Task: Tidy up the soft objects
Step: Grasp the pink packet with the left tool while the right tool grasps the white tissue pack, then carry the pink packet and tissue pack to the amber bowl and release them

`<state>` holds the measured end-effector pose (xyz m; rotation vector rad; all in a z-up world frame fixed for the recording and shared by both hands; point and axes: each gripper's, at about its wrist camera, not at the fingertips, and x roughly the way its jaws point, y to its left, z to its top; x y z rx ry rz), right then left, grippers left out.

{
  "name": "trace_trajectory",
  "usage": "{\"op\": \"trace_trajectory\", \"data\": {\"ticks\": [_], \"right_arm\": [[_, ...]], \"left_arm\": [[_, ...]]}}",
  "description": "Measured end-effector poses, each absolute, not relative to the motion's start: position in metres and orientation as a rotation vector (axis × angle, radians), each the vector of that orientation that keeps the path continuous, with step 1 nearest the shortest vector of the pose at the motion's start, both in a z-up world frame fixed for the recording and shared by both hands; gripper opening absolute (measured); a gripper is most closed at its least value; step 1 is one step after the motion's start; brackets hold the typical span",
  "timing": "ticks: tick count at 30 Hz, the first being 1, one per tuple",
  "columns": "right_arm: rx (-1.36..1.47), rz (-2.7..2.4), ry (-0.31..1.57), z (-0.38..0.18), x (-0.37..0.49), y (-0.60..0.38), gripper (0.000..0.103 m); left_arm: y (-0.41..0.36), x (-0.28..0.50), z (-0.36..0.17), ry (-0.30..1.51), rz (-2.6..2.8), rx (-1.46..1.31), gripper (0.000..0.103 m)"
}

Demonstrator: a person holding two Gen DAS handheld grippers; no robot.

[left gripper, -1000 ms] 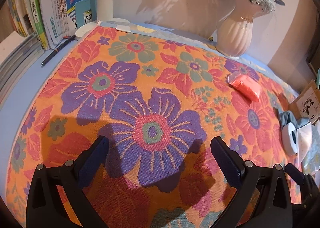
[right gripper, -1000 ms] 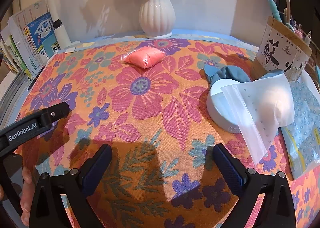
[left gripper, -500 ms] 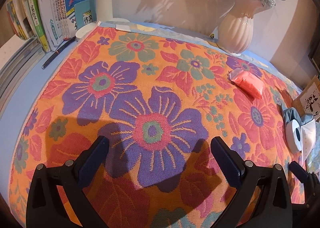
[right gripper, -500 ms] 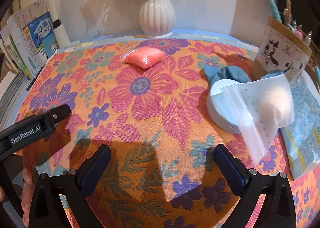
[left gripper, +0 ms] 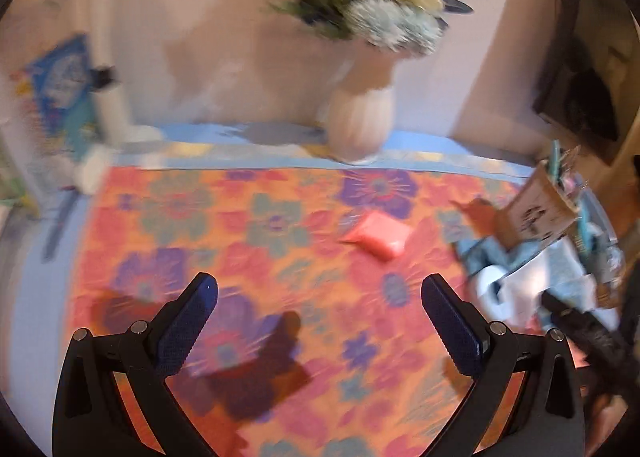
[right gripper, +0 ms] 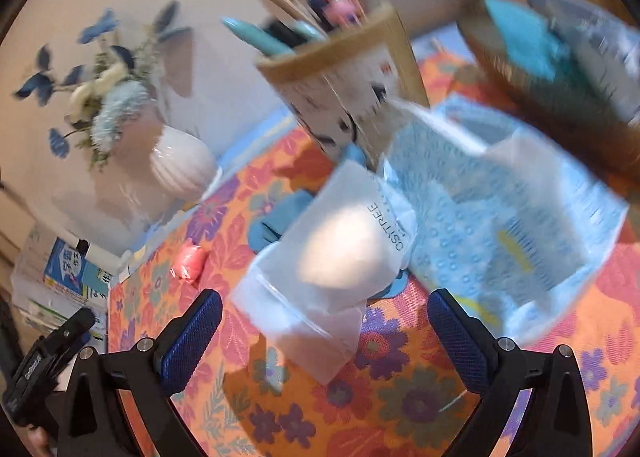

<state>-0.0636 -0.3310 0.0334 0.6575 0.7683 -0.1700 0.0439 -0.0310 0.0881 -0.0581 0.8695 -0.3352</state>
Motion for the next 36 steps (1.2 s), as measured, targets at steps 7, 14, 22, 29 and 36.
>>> {"op": "trace_trajectory", "data": {"ticks": [7, 14, 22, 29, 36], "right_arm": [[0.651, -0.163, 0.786, 0.024, -0.049, -0.332, 0.103], [0.600, -0.145, 0.710, 0.021, -0.045, -0.329, 0.068], [0.561, -0.131, 0.634, 0.034, -0.069, -0.327, 0.046], [0.480, 0.003, 0.593, 0.065, -0.098, -0.298, 0.046], [0.222, 0.314, 0.770, 0.063, -0.098, -0.229, 0.046]], "left_arm": [[-0.094, 0.099, 0.035, 0.967, -0.411, -0.068, 0.102], [-0.131, 0.113, 0.015, 0.935, -0.375, 0.046, 0.066], [-0.119, 0.082, 0.040, 0.830, -0.381, 0.073, 0.041], [-0.093, 0.033, 0.088, 0.721, -0.392, 0.071, 0.041], [-0.030, -0.020, 0.158, 0.583, -0.345, 0.062, 0.041]]}}
